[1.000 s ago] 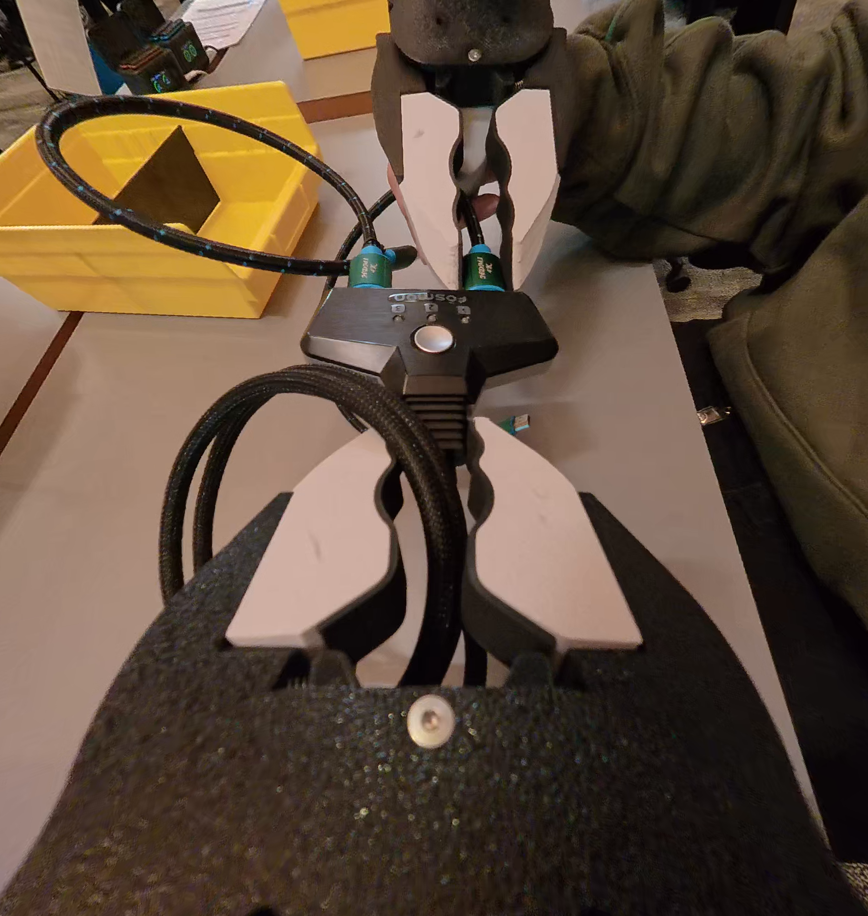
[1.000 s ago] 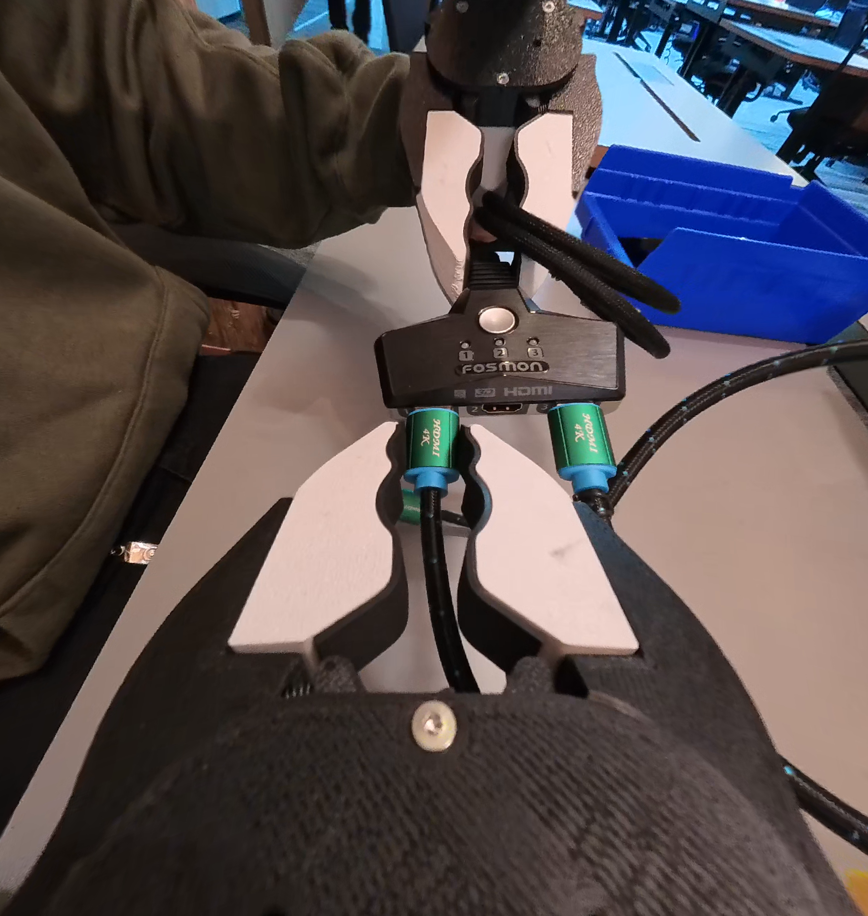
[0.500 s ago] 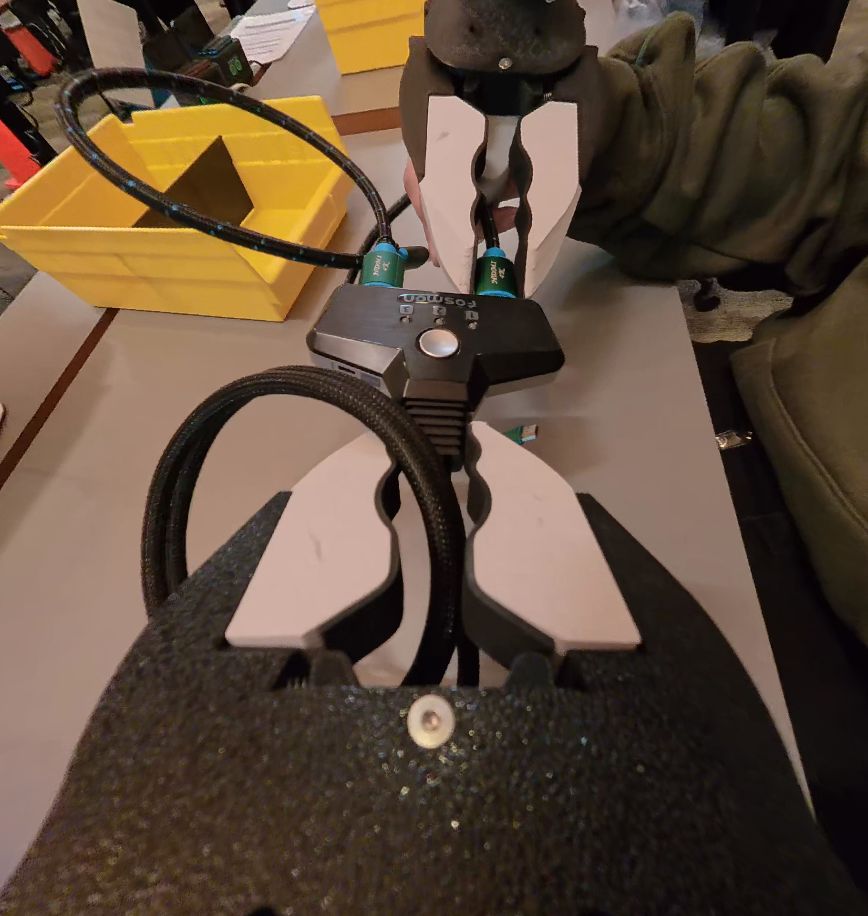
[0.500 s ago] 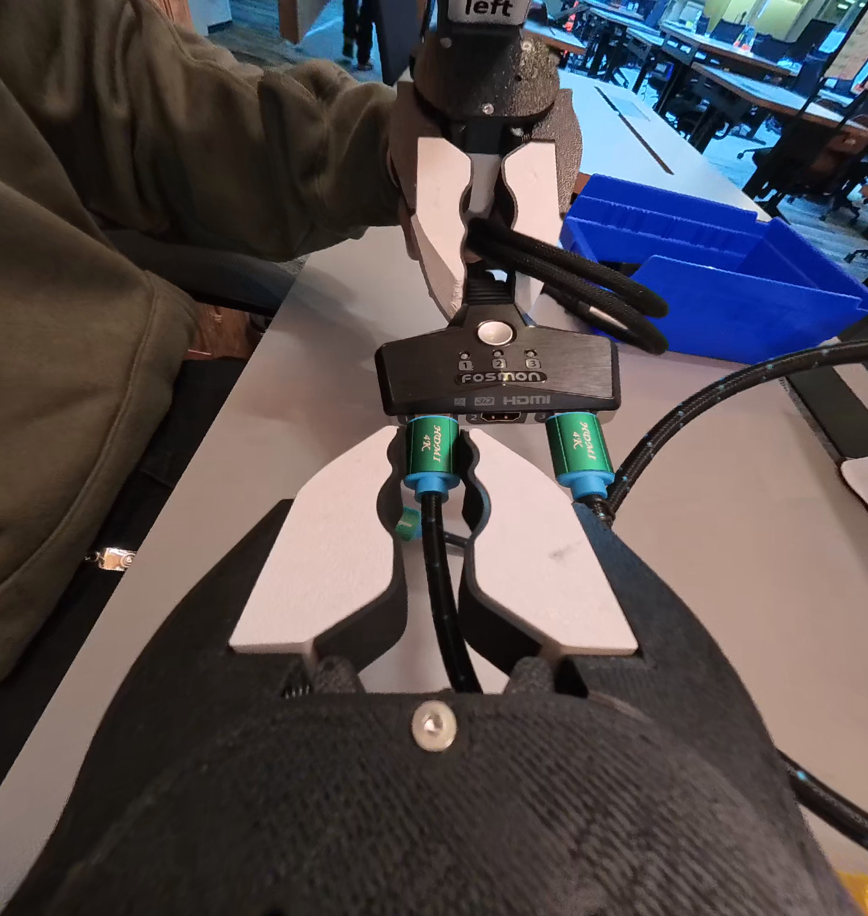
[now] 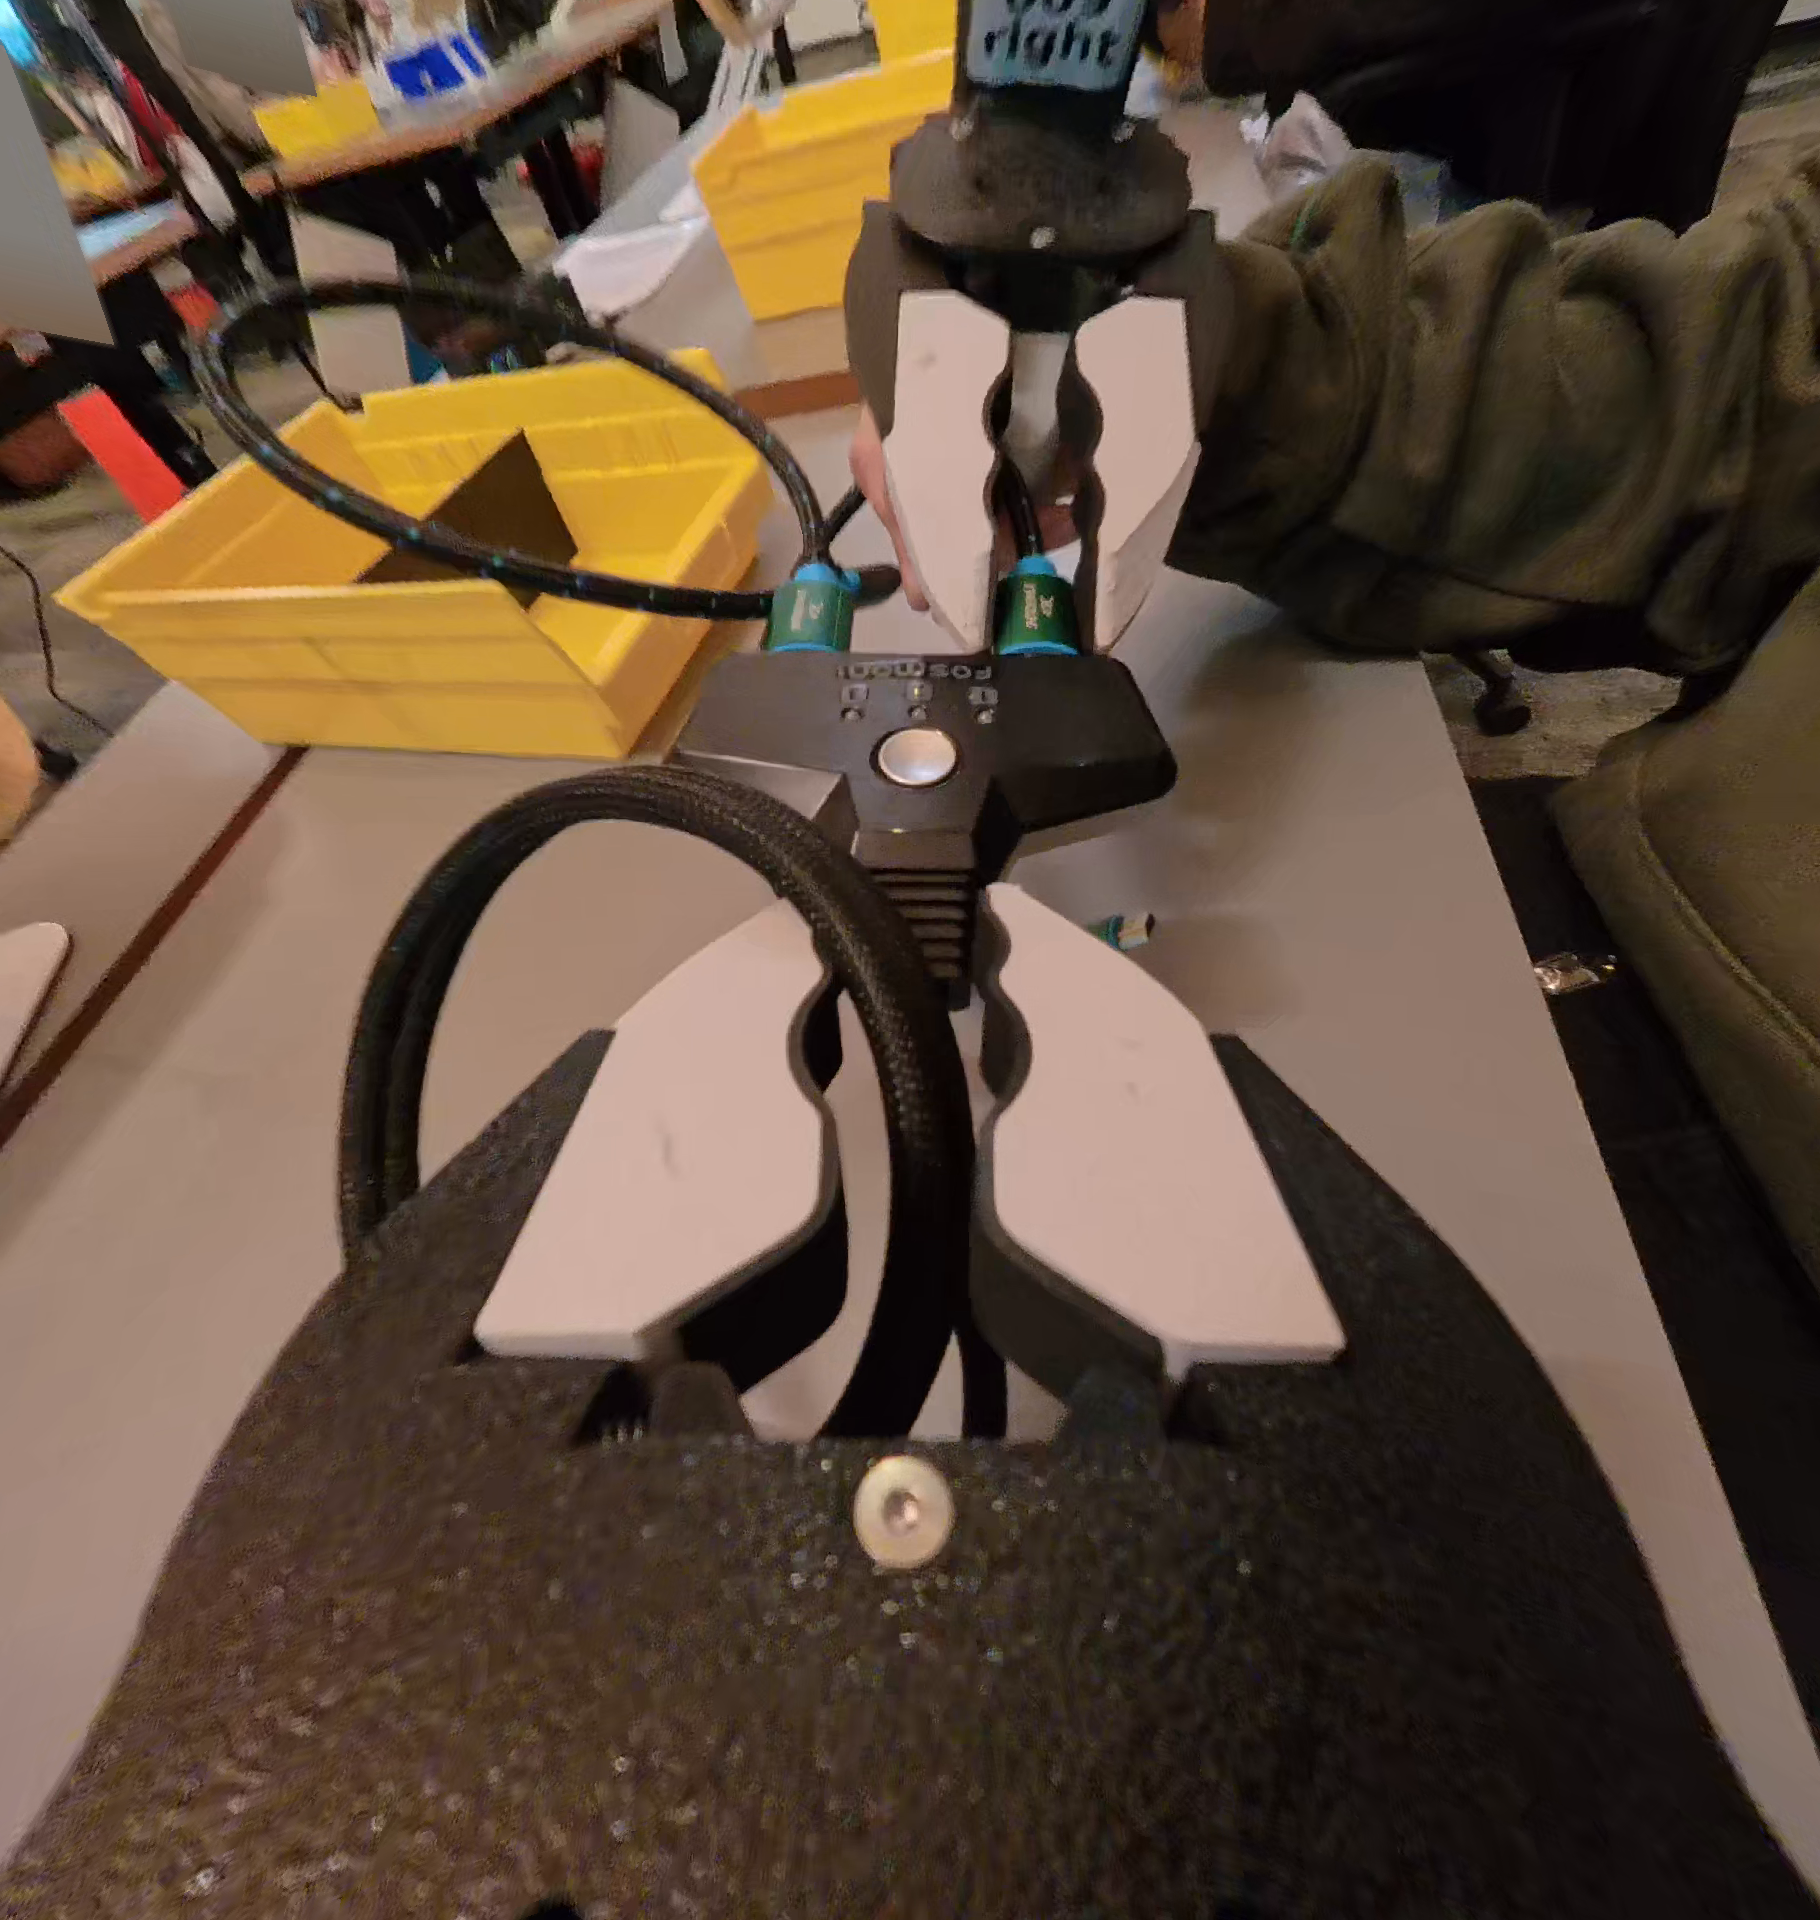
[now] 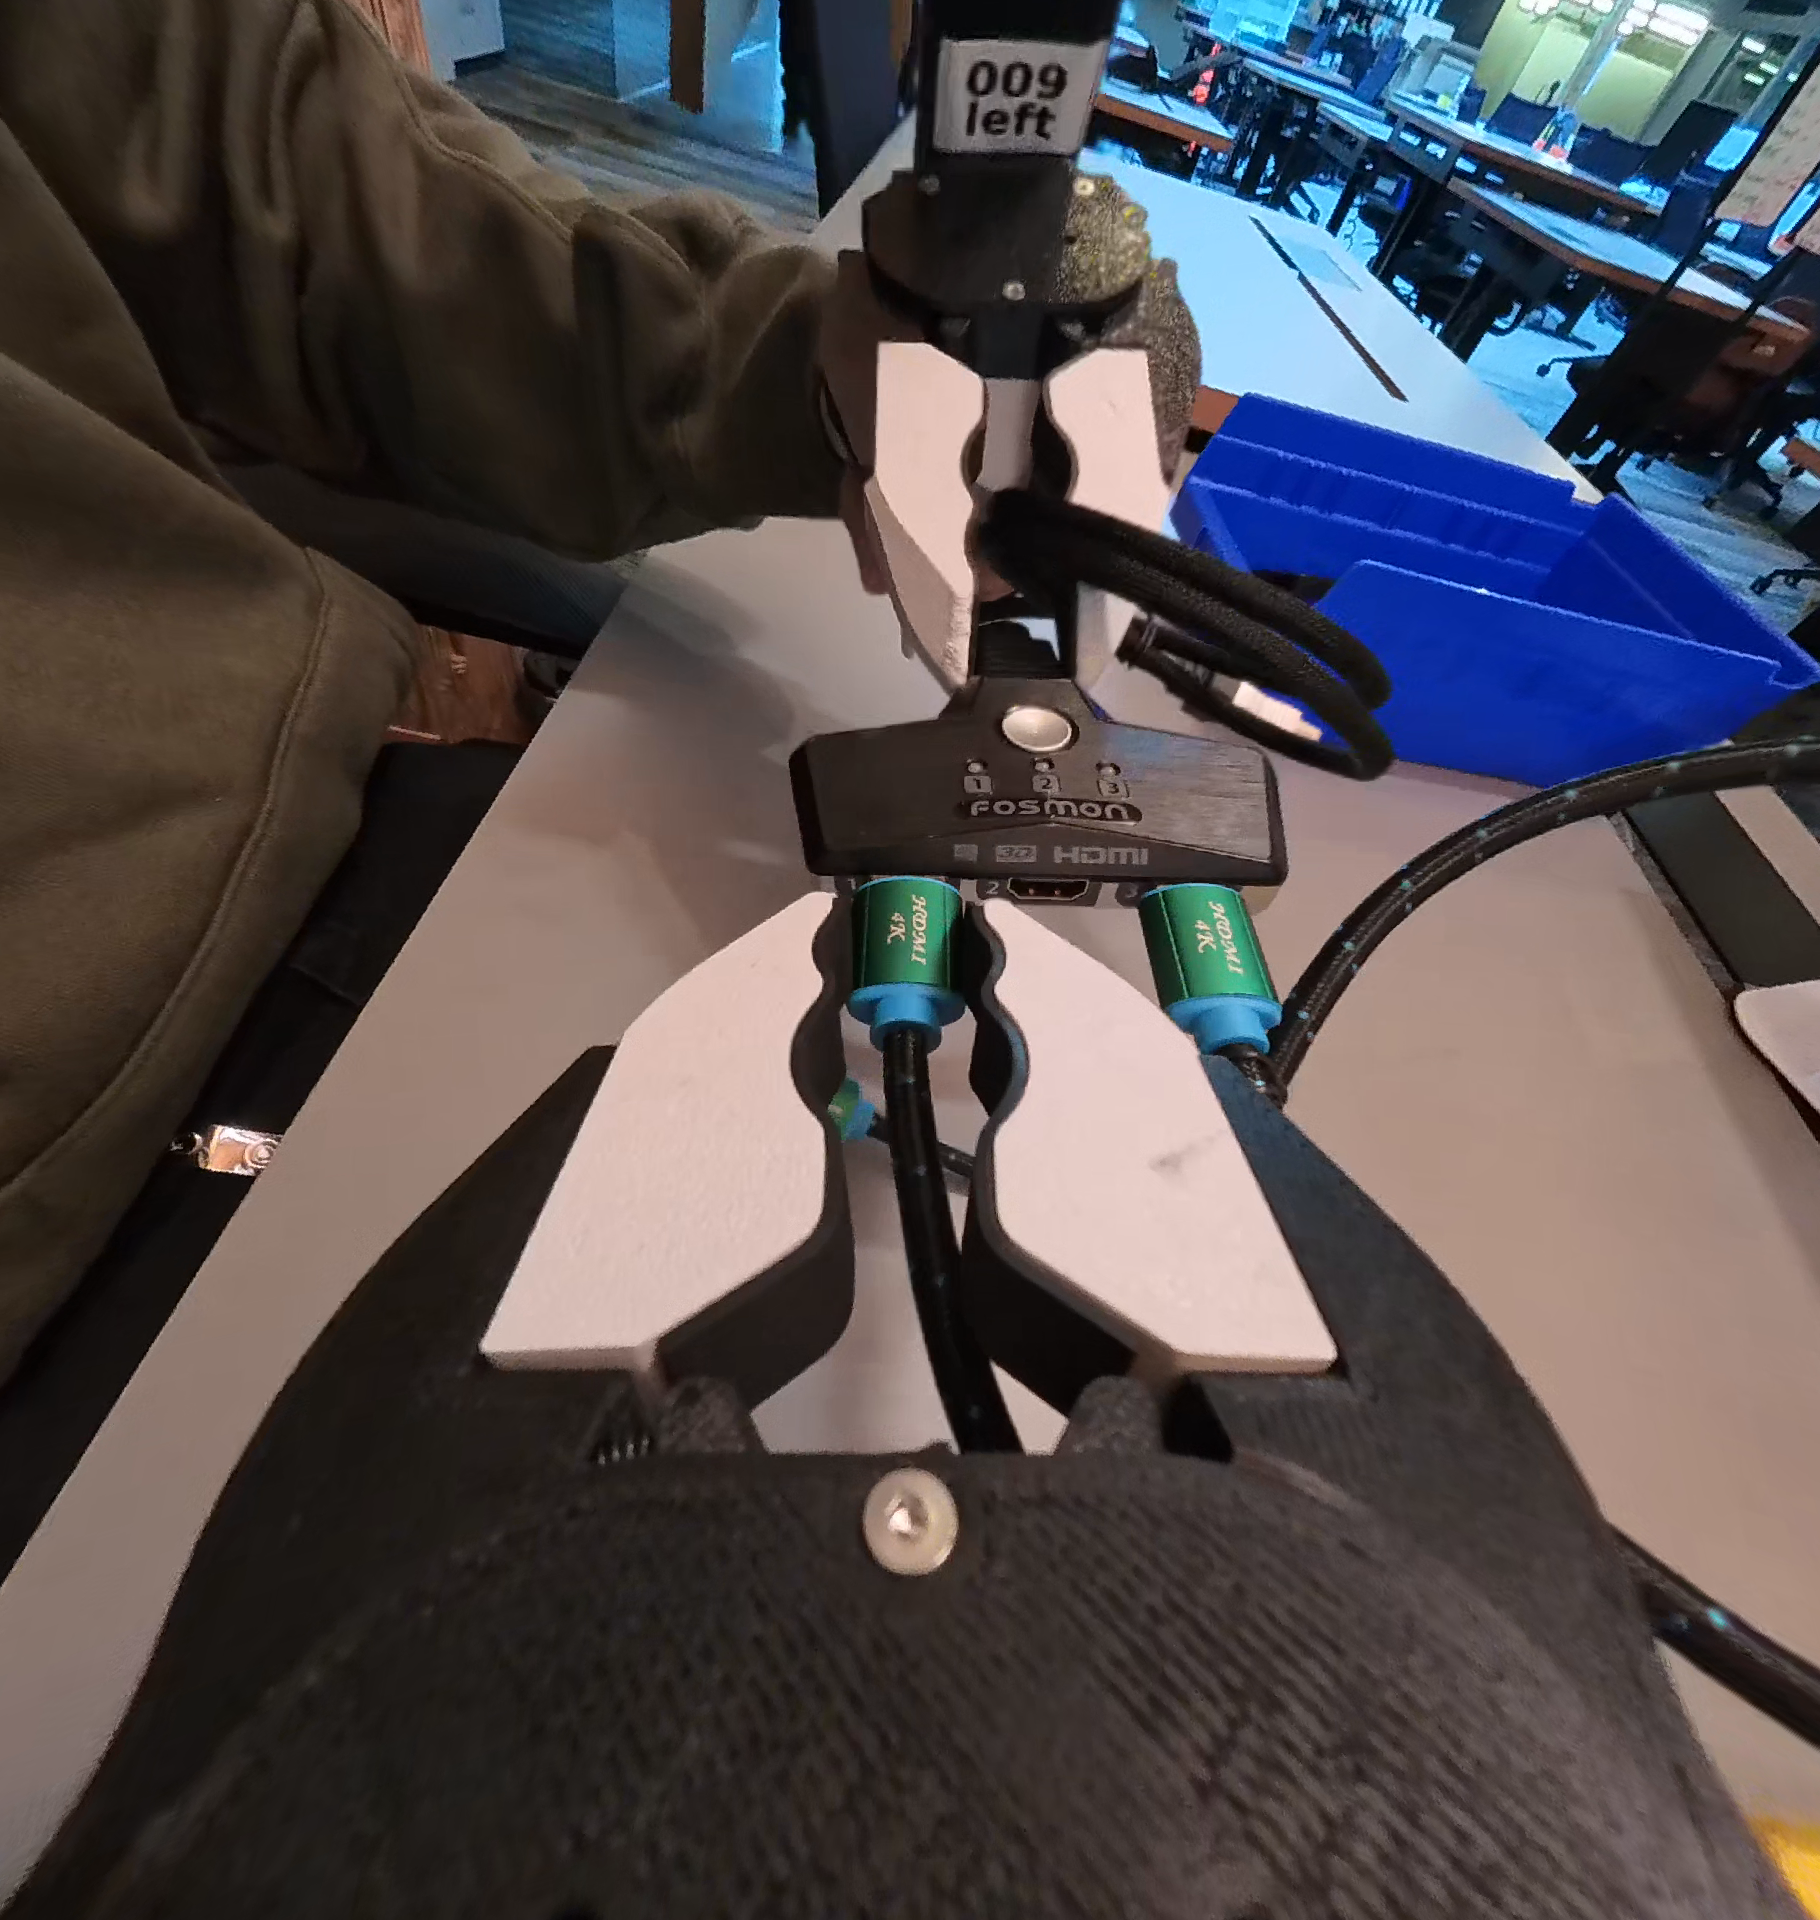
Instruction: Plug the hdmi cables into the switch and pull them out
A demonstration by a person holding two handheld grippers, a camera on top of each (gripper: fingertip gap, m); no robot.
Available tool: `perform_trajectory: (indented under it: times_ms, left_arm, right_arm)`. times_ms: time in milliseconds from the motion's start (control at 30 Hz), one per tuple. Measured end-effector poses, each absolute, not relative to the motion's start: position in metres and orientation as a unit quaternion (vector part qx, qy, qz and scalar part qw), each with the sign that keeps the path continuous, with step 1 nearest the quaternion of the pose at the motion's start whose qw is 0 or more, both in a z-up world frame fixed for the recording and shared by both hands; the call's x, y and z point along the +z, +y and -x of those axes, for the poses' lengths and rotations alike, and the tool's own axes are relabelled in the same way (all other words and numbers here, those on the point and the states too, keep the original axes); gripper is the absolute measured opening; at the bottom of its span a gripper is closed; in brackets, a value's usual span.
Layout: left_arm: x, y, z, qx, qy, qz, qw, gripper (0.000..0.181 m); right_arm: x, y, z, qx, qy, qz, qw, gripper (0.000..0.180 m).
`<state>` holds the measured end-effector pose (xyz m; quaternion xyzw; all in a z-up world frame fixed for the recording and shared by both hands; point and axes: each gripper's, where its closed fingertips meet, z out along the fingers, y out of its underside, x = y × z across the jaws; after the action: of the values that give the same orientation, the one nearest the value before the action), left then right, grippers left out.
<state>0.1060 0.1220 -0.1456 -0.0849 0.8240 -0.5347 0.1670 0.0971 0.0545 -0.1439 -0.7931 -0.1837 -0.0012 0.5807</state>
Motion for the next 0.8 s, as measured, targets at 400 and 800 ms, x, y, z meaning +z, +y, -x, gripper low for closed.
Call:
perform_trajectory:
  times_ms: [400, 800]
  left_arm:
    - [-0.167, 0.122, -0.106, -0.5, 0.849, 0.106, 0.137, 0.02]
    - [-0.239, 0.115, -0.106, -0.397, 0.895, 0.194, 0.067, 0.039]
  right_arm:
    - [-0.111, 0.049, -0.099, 0.002, -0.169, 0.741, 0.649, 0.0]
    - [-0.222, 0.026, -0.109, 0.086, -0.105, 0.896, 0.423, 0.028]
